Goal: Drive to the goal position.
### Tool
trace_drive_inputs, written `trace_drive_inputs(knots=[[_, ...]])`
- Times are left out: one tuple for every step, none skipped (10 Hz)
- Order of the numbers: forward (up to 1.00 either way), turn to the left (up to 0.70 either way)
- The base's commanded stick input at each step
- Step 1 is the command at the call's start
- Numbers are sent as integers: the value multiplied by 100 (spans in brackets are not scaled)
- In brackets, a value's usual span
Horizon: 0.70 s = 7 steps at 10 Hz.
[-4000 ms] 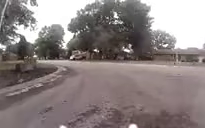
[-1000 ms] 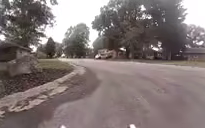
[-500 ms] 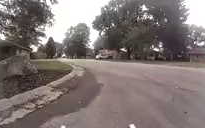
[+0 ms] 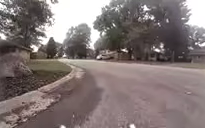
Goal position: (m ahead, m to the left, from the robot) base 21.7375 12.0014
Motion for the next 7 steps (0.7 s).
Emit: trace_drive_inputs(knots=[[70, 0], [70, 0], [70, 0], [70, 0], [70, 0], [70, 0], [70, 0]])
